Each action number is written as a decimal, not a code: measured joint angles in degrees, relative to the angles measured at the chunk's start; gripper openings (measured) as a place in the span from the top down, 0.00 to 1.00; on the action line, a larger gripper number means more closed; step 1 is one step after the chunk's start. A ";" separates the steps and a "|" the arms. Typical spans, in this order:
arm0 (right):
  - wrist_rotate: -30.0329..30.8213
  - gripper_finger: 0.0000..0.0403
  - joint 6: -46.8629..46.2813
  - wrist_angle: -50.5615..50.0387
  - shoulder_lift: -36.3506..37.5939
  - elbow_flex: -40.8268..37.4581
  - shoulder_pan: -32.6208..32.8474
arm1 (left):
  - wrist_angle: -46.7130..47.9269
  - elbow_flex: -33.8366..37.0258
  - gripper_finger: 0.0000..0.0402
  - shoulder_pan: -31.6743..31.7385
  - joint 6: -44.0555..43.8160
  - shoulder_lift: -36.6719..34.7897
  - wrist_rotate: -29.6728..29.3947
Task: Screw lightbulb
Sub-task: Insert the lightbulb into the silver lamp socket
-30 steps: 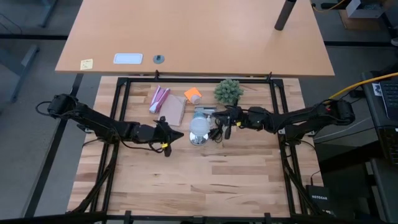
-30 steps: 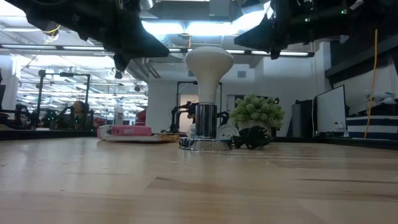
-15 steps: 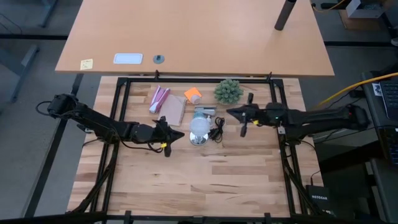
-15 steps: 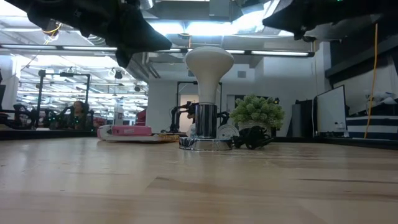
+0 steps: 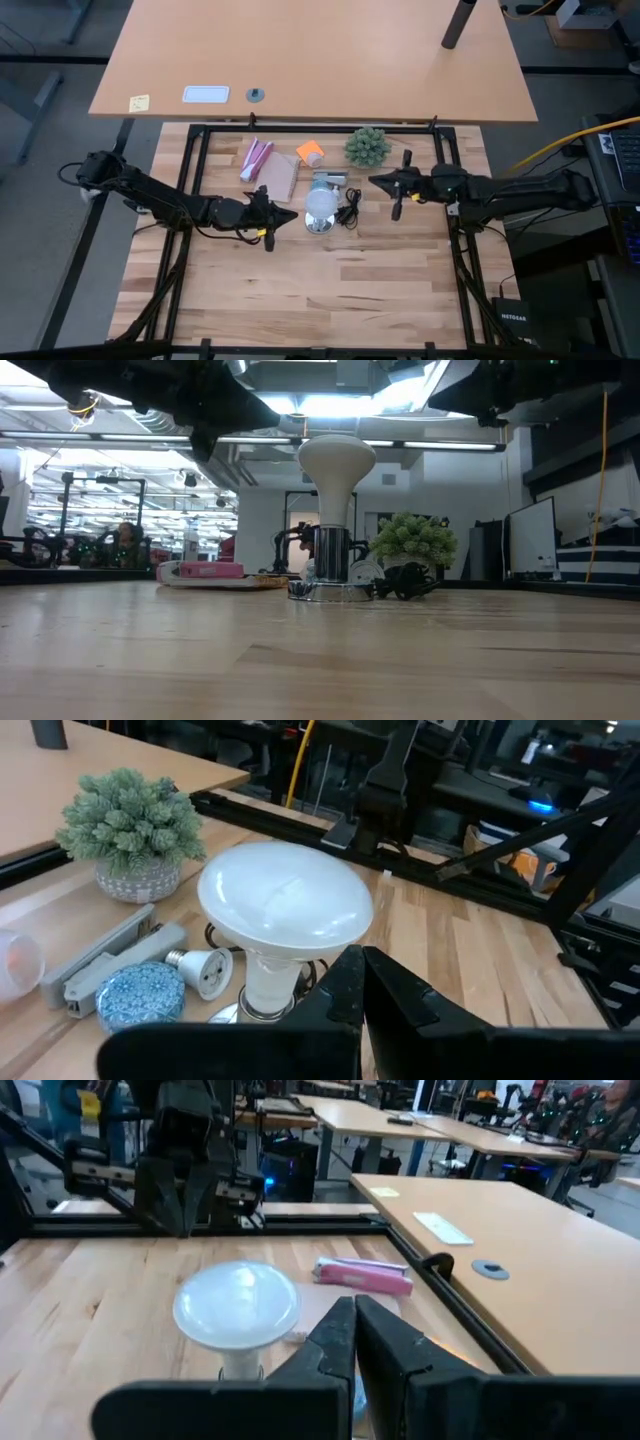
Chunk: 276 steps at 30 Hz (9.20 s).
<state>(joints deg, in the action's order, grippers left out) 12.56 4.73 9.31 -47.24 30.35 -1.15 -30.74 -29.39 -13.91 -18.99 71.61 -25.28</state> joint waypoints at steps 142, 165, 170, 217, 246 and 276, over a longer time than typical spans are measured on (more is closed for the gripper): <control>-15.84 0.96 -16.96 22.91 -31.45 -0.13 0.04 | -13.48 -0.17 1.00 3.51 3.06 12.48 -2.33; -10.59 0.96 -19.88 12.93 -30.86 0.07 0.02 | -13.26 -0.17 1.00 3.42 2.50 12.49 -6.79; -7.83 0.96 -19.63 7.50 -27.25 0.07 0.02 | -13.31 -0.17 1.00 2.02 3.65 11.12 -6.78; -6.20 0.96 -10.47 16.23 -25.86 0.00 -0.02 | -13.38 -5.88 1.00 4.50 6.83 18.16 5.94; -20.33 0.96 -15.01 13.12 -25.37 -0.04 0.20 | -10.47 -5.92 1.00 4.86 3.96 17.90 -2.98; 0.26 0.96 -3.83 2.02 -9.46 0.00 0.00 | -1.58 -5.87 1.00 0.05 2.96 7.96 3.76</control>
<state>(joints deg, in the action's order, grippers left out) 12.82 0.90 11.34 -56.71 30.35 -1.15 -32.31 -35.26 -13.87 -16.03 79.57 -21.52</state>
